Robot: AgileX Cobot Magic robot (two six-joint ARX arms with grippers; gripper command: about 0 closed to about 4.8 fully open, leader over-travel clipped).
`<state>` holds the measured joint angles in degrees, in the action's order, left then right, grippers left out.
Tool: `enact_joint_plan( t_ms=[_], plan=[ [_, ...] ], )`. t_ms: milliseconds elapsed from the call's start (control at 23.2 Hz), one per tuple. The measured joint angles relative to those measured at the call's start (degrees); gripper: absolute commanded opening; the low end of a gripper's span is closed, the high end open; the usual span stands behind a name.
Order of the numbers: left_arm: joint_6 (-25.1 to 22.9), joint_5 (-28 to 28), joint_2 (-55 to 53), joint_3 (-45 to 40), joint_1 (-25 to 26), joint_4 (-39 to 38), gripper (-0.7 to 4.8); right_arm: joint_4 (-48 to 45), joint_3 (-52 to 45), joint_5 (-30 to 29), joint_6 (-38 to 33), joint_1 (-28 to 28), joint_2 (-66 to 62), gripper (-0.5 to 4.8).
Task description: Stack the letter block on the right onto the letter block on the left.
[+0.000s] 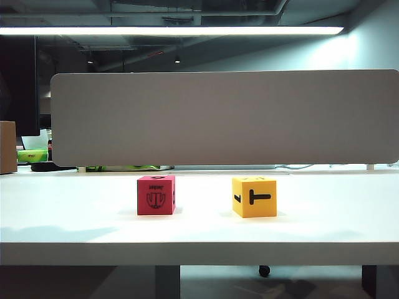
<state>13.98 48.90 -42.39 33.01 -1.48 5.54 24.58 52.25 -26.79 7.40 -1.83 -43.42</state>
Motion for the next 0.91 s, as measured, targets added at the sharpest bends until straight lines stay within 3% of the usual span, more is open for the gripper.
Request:
enact_joint_plan(
  t_ms=[86,129,172,216,345,431,474,604,905],
  plan=[
    [-4.1,-1.7,-5.7,2.5,-3.6,0.5,0.25,2.1,5.0,-1.2,-4.1,4.2,-10.8,0.01],
    [-6.0,-5.1,-7.9,3.0,-6.0,0.5,0.25,4.1,10.6,2.4,-6.6,9.9,-19.1,0.22],
    [-6.9,-6.6,-8.6,3.0,-7.1,0.2,0.26,5.4,13.0,5.3,-7.1,12.3,-22.6,1.12],
    [-7.4,-9.4,-9.8,3.0,-8.9,0.2,0.25,8.3,16.4,9.6,-7.0,15.5,-27.5,1.74],
    [-7.8,-10.5,-11.0,3.0,-10.9,-1.6,0.25,9.0,25.5,19.1,-3.9,23.5,-42.5,3.39],
    [-7.8,-10.8,-11.0,3.0,-10.7,-1.9,0.25,11.1,28.4,22.4,-3.0,25.4,-47.6,4.04],
    [-7.8,-10.8,-10.9,3.0,-10.6,-2.1,0.25,11.5,31.7,24.5,-2.9,25.8,-52.9,4.05],
    [-7.8,-10.8,-10.9,3.0,-10.6,-2.4,0.26,14.5,34.7,26.0,-2.8,25.7,-60.5,4.79],
    [-7.8,-9.4,-10.8,3.0,-10.6,-7.0,0.25,20.1,35.3,28.1,-3.1,26.0,-67.4,4.79]
  ],
)
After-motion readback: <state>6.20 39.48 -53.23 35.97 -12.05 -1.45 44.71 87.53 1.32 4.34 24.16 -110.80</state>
